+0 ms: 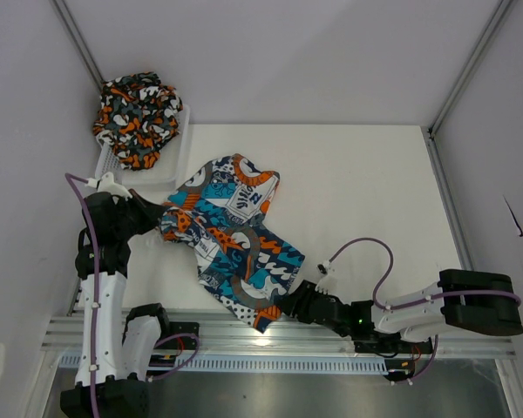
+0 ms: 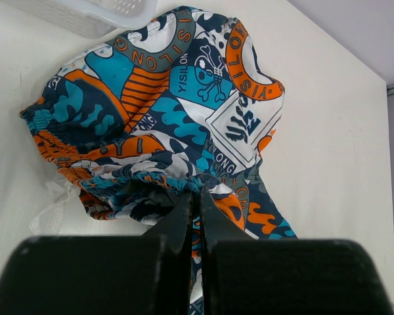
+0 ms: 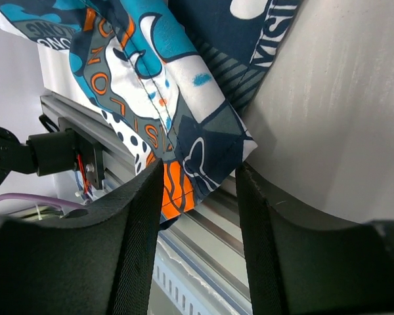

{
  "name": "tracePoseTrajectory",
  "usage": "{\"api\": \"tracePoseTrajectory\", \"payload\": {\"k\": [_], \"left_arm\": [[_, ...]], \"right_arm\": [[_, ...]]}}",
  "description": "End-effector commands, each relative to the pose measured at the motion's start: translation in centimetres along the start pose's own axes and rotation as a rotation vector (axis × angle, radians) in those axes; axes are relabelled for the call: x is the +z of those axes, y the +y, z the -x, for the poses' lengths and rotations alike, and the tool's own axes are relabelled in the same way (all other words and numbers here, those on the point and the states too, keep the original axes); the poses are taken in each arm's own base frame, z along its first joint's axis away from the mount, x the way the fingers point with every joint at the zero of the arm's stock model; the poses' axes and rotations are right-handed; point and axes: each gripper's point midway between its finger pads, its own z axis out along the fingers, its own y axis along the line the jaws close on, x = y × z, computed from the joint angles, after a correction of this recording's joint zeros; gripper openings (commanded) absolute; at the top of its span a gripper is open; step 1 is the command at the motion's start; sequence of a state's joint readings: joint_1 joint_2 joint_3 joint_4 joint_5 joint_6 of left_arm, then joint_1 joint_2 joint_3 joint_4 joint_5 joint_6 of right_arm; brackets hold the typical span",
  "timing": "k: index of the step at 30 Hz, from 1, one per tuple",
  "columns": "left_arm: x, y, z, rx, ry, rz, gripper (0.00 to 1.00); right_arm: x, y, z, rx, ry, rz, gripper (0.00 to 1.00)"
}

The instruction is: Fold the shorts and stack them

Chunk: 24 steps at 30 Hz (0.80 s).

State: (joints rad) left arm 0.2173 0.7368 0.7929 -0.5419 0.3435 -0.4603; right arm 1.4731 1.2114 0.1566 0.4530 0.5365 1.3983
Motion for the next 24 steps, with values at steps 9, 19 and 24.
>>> {"api": "tracePoseTrajectory", "payload": {"k": [9, 19, 24], "left_arm": [[-0.2, -0.2, 0.4, 0.026, -0.019, -0.015, 0.0], [-0.3, -0.2, 0.3, 0.022, -0.016, -0.022, 0.0], [-0.2, -0.6, 0.2, 0.012, -0.013, -0.038, 0.0]], "right_arm": [[0.5, 3.5, -0.3, 0.019, -0.029, 0.108, 0.43], [0.6, 4.4, 0.0, 0.008, -0.047, 0.128, 0.26], [0.5, 4.7, 1.2, -0.005, -0.094, 0.136, 0.05]]}}
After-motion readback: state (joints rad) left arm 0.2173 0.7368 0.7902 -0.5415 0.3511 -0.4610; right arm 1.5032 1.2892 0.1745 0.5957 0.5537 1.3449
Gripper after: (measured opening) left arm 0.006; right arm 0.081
